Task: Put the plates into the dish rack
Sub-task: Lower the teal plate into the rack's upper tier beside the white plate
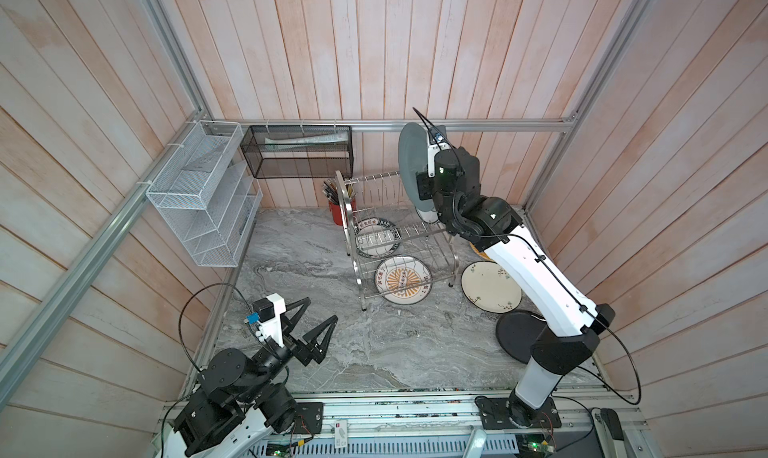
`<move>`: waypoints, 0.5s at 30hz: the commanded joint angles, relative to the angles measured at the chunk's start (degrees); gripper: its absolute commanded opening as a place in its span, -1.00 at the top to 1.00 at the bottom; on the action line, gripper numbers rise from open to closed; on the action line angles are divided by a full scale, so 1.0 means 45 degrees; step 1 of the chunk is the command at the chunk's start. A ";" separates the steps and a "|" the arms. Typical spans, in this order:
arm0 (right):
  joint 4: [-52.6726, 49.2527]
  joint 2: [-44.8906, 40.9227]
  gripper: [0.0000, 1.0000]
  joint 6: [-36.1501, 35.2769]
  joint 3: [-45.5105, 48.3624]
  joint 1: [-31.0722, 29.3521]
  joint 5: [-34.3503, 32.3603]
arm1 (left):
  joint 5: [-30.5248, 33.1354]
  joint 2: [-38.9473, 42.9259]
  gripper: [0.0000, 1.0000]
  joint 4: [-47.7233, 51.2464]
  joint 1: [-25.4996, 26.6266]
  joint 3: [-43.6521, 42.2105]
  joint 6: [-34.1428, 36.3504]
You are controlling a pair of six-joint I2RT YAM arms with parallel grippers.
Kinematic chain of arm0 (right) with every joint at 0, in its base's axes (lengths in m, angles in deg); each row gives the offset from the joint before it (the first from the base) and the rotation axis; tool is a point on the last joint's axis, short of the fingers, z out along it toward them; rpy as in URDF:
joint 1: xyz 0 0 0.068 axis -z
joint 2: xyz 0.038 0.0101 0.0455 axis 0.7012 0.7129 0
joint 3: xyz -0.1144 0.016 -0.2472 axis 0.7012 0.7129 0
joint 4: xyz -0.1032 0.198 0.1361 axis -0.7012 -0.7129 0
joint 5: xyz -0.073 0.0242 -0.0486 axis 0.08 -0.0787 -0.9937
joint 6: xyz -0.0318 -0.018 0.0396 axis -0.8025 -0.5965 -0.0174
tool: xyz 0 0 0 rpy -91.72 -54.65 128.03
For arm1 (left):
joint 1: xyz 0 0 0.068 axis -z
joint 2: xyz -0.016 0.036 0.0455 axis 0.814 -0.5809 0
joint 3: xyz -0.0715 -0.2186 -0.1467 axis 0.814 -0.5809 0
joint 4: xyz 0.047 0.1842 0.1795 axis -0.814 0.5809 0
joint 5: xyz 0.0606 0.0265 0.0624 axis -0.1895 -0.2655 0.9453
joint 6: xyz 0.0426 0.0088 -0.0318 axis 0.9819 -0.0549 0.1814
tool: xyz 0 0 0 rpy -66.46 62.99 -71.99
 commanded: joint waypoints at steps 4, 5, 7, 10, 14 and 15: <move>0.1648 -0.0026 1.00 -0.0027 -0.0128 0.0037 -0.0464 | -0.0227 -0.0101 -1.00 -0.0161 -0.0092 -0.0088 0.0146; 0.1615 -0.0006 1.00 -0.0035 -0.0096 0.0037 -0.0494 | -0.0227 -0.0104 -1.00 -0.0163 -0.0091 -0.0091 0.0163; 0.1574 -0.0006 1.00 0.0030 -0.0028 0.0057 -0.0468 | -0.0227 -0.0133 -1.00 -0.0168 -0.0091 -0.0105 0.0149; 0.1462 -0.0006 1.00 0.0136 0.0057 0.0096 -0.0404 | -0.0246 -0.0136 -1.00 -0.0156 -0.0092 -0.0079 0.0144; 0.1385 -0.0064 1.00 0.0195 0.0282 0.0115 -0.0219 | -0.0246 -0.0132 -1.00 -0.0155 -0.0091 -0.0086 0.0141; 0.1334 -0.0065 1.00 0.0183 0.0335 0.0121 -0.0192 | -0.0241 -0.0142 -1.00 -0.0154 -0.0091 -0.0083 0.0139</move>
